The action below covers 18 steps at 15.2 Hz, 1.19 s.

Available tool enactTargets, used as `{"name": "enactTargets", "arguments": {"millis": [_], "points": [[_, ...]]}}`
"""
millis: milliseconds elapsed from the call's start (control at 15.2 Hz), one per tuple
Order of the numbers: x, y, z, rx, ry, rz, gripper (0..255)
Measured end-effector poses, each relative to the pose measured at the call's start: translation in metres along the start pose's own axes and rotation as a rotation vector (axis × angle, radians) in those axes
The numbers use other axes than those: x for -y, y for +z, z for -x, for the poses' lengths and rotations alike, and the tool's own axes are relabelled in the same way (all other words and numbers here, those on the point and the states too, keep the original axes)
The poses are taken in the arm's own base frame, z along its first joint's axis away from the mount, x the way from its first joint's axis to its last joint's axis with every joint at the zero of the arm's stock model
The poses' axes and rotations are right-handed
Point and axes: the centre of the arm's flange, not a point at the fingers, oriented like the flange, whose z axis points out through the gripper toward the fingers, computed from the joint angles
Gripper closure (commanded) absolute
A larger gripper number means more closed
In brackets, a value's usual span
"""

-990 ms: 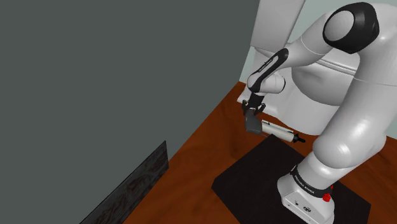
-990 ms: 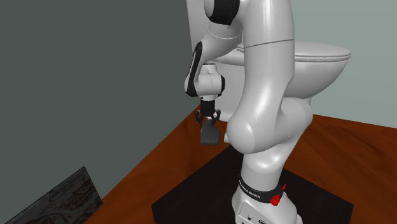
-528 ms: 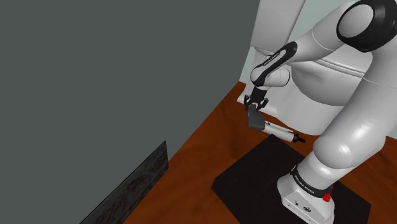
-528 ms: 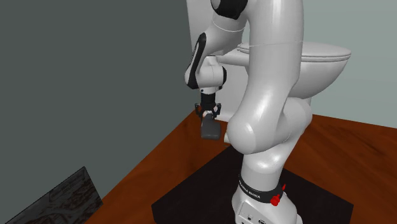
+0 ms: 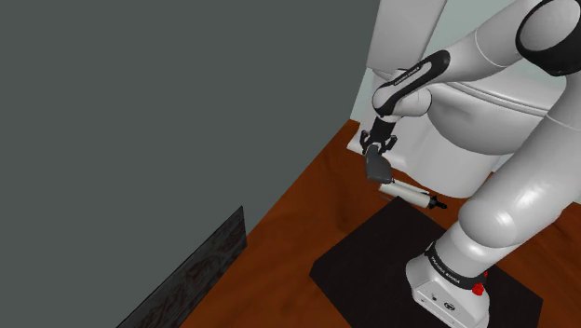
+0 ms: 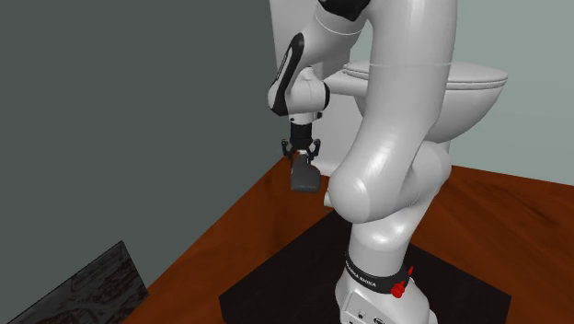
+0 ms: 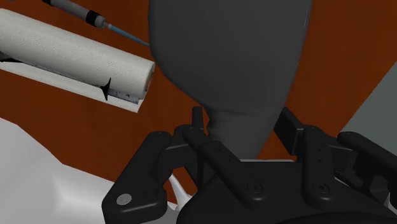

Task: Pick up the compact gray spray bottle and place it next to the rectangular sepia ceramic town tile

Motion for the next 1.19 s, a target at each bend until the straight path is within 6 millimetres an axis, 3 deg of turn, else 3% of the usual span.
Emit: {"name": "enactTargets", "arguments": {"millis": [924,1188], "points": [[0.001,-0.071,0.004,0.000,0.000,0.000,255],[0.019,-0.073,0.036,0.000,-0.001,0.000,255]]}}
